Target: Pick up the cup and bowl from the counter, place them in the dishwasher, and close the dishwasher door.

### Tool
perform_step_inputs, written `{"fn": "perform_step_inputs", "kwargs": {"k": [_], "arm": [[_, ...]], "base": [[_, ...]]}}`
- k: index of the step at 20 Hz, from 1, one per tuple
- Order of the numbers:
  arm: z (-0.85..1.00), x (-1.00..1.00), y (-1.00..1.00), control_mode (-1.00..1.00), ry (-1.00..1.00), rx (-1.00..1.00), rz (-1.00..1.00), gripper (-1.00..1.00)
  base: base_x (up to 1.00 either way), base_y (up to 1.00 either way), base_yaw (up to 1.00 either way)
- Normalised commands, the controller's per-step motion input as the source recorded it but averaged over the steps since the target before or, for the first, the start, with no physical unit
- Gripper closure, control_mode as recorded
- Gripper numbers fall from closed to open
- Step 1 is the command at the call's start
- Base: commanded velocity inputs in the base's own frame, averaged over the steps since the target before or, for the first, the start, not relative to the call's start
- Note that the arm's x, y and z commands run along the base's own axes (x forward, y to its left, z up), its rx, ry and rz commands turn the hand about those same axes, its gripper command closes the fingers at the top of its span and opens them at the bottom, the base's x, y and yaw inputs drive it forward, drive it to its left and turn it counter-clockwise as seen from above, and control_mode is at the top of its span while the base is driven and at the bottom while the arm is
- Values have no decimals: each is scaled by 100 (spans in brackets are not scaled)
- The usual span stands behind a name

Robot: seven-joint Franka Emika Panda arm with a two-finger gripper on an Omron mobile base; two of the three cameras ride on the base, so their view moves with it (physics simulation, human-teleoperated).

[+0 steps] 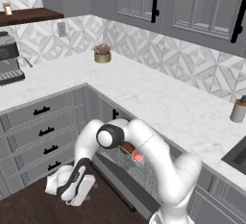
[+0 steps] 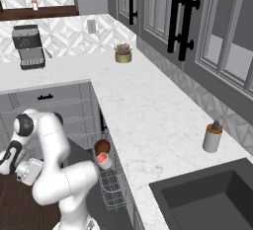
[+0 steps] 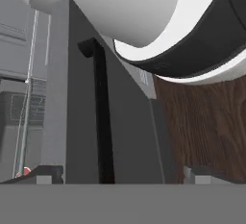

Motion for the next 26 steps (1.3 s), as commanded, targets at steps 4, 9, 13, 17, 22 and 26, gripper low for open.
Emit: {"fn": "perform_step_inputs", "kwargs": {"k": [4, 9, 13, 17, 22, 26], "arm": [[-73, 25, -21, -100, 0, -11, -1, -100], [-25, 17, -49, -100, 0, -6, -1, -100], [-22, 20, -29, -100, 0, -11, -3, -100], [-13, 21, -33, -100, 0, -15, -5, -100], [-14, 18, -41, -100, 0, -18, -6, -100], [-2, 0, -49, -100, 0, -16, -3, -100]], "base": [[0, 0, 0], [0, 0, 0], [0, 0, 0], [0, 0, 0], [0, 0, 0], [0, 0, 0]]}}
